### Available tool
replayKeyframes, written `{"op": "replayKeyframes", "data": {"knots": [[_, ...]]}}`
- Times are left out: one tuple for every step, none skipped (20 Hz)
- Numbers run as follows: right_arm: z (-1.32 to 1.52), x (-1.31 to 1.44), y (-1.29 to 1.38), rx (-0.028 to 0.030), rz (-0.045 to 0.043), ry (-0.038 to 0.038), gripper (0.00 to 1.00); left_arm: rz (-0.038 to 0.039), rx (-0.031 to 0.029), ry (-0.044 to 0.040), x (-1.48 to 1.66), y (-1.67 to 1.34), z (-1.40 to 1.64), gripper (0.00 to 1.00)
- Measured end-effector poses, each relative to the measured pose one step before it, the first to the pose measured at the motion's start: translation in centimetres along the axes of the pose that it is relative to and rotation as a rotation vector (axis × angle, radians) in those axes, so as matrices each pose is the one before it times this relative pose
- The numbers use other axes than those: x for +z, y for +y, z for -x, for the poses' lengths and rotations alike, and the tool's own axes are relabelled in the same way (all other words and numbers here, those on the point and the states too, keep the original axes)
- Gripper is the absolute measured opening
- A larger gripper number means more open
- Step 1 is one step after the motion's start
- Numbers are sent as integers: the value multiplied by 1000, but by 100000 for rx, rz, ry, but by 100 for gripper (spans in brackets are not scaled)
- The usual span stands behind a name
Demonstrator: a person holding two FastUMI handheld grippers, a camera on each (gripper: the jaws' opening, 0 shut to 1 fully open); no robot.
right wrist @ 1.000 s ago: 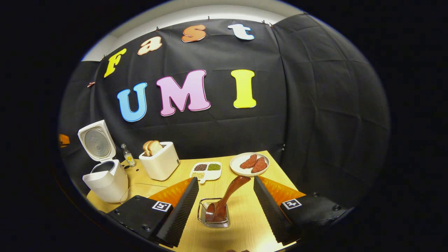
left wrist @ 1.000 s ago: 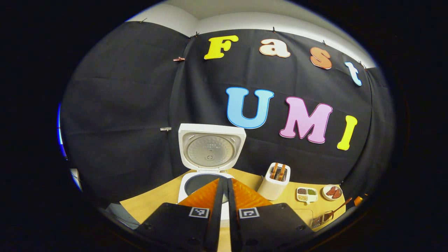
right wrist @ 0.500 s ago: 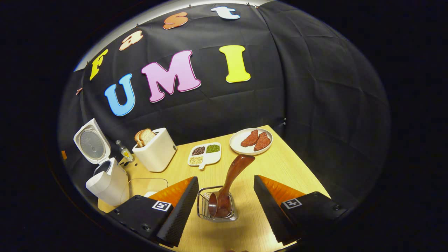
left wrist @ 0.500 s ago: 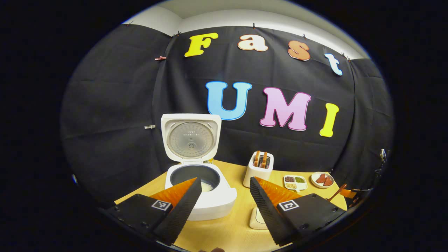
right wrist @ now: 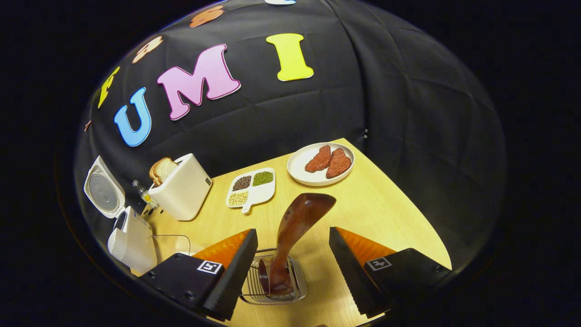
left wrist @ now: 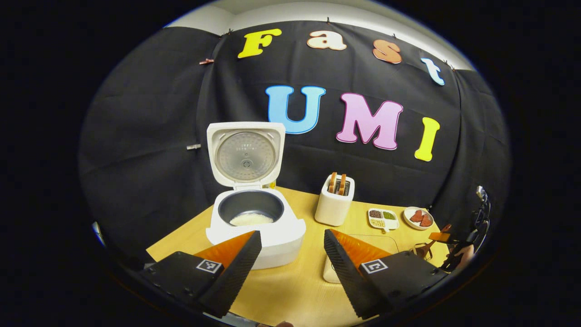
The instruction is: Close the left gripper, press the button to open the rice cooker; take a wooden spoon from the chopstick holder with the right hand, scoop a spoonful of rice and pour it into the rice cooker, then put the wooden spoon back into the chopstick holder.
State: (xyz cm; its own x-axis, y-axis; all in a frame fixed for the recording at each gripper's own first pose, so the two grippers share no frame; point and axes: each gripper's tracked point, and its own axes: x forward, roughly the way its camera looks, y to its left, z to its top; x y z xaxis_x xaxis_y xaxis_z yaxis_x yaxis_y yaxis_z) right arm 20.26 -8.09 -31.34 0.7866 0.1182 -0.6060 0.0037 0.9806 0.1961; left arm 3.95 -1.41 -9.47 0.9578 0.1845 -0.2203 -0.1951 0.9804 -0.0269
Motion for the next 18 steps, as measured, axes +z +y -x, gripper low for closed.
{"op": "replayKeyframes", "data": {"knots": [[-519, -222, 84, 267, -22, 816, 97, 1612, 128, 1743, -721, 171, 176, 96], [-473, -12, 104, 445, 89, 522, 95, 1479, -302, 1606, -760, 146, 144, 96], [-313, 41, 110, 253, -210, 235, 91, 1068, -155, 934, -441, 180, 354, 96], [-298, 128, 254, 486, -1389, 154, 84, 544, 133, 877, -409, 218, 162, 96], [-14, 48, 282, 464, -1636, -364, 67, -38, 98, 825, -457, 169, 275, 96], [-186, 23, 111, -455, -1454, 857, 48, -472, 16, 539, -276, 101, 211, 96], [143, 34, 62, 370, -1037, 212, 30, -700, -223, 345, -259, 33, 220, 96], [-204, -142, 245, 266, -533, 818, 31, -704, 5, 414, -280, 150, 54, 96], [455, -100, 357, 486, -84, 617, 25, -323, -385, 533, -261, 30, 150, 96], [646, -73, 20, 588, 914, -158, 23, 265, -888, 395, -362, -82, 55, 96], [404, 236, 301, 31, 1715, -602, 19, 741, -1095, 453, -179, -128, 32, 96], [277, 177, 394, 568, 1551, -824, 18, 628, -1047, 597, -336, -92, 63, 96], [610, 227, 240, -132, 1697, -778, 17, 253, -652, 311, -218, -24, -16, 96], [581, 624, 234, -21, 1363, -1369, 16, 157, -553, 289, -227, 247, -21, 96], [691, 769, 358, 82, 1107, -1519, 16, 179, -654, 88, -112, 142, 53, 96], [837, 920, 340, 100, 1252, -1632, 16, 12, -676, -56, 62, 26, -17, 96], [729, 954, 381, 17, 1652, -1931, 16, -276, -607, -309, 117, 128, 112, 96], [700, 1042, 461, 194, 1978, -1634, 16, -348, -570, -269, -45, 219, -16, 96]]}}
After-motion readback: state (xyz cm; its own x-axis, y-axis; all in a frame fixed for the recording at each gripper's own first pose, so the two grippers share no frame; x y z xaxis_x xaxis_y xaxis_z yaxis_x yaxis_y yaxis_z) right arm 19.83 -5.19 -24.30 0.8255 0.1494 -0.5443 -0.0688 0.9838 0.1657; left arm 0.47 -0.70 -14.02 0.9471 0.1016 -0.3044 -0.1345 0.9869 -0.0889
